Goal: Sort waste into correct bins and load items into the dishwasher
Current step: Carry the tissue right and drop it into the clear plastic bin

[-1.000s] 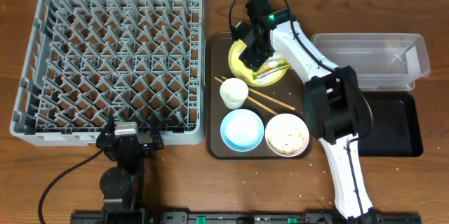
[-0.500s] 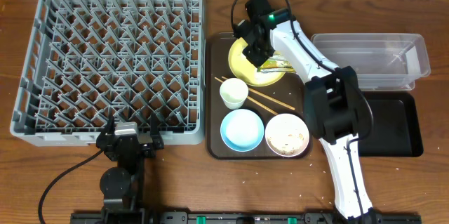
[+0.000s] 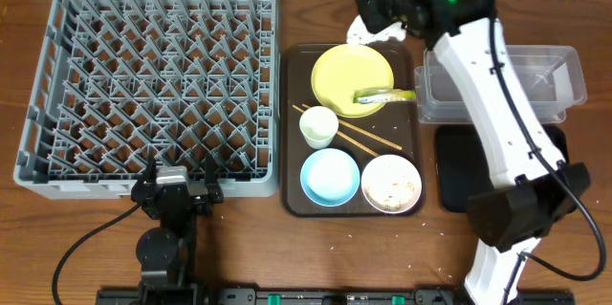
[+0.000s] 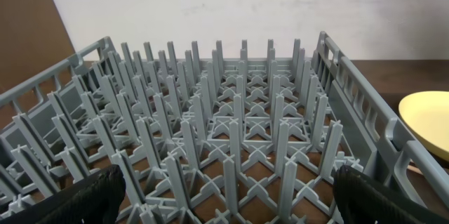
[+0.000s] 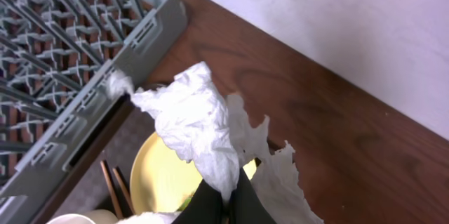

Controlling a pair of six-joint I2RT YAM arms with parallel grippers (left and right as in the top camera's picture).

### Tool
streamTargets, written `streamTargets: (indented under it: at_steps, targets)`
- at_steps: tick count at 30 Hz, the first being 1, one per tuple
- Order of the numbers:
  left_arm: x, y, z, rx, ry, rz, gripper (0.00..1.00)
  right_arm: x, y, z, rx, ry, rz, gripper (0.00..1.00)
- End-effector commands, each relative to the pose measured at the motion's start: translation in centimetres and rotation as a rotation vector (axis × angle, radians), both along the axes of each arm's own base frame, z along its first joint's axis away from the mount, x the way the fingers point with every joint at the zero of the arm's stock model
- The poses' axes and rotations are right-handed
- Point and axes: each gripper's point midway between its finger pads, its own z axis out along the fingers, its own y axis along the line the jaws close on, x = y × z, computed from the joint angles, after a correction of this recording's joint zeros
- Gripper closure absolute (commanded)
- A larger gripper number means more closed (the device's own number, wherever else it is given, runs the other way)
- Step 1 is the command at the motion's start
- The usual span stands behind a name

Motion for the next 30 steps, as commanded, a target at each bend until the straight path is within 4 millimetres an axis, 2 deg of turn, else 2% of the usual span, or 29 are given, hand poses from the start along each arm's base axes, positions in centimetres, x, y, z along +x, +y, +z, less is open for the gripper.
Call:
streamTargets:
  at_steps: [1, 2, 5, 10, 13, 17, 21, 26, 30]
  targets:
    - [0.0, 0.2, -1.8, -0.005, 0.046, 0.011, 0.05, 0.2, -0.3, -3.2, 0.015, 0.096, -0.028, 0.99]
    - [0.0, 0.2, -1.8, -0.005, 0.046, 0.011, 0.05, 0.1, -0.6, -3.3, 0.017, 0.107, -0.041, 0.99]
    - [0.0, 0.2, -1.8, -0.005, 0.046, 0.011, 0.05, -0.3, -3.5, -1.9, 0.036, 0.119, -0.149, 0.99]
    - [0.0, 0.2, -1.8, -0.005, 0.046, 0.011, 0.05, -2.4, -10.6, -0.6, 0.085, 0.208, -0.377, 0.99]
    - [0.0, 0.2, -1.8, -0.005, 0.046, 0.011, 0.05, -3.7, -15.4, -1.5, 0.071, 0.287, -0.482, 0.99]
    - [0.0, 0.2, -1.8, -0.005, 0.046, 0.011, 0.05, -5.0, -20.8, -4.3, 0.037, 0.398, -0.578, 0.99]
    - [0.0, 0.2, -1.8, -0.005, 0.046, 0.011, 0.05, -5.3, -22.8, -7.5, 0.019, 0.481, -0.617, 0.99]
    - [0.0, 0.2, -1.8, -0.005, 0.046, 0.011, 0.05, -4.7, -23.9, -11.5, 0.005, 0.524, -0.642, 0.98]
    - [0.0, 0.2, -1.8, -0.005, 0.046, 0.011, 0.05, -3.3, -24.7, -12.7, 0.017, 0.479, -0.654, 0.77]
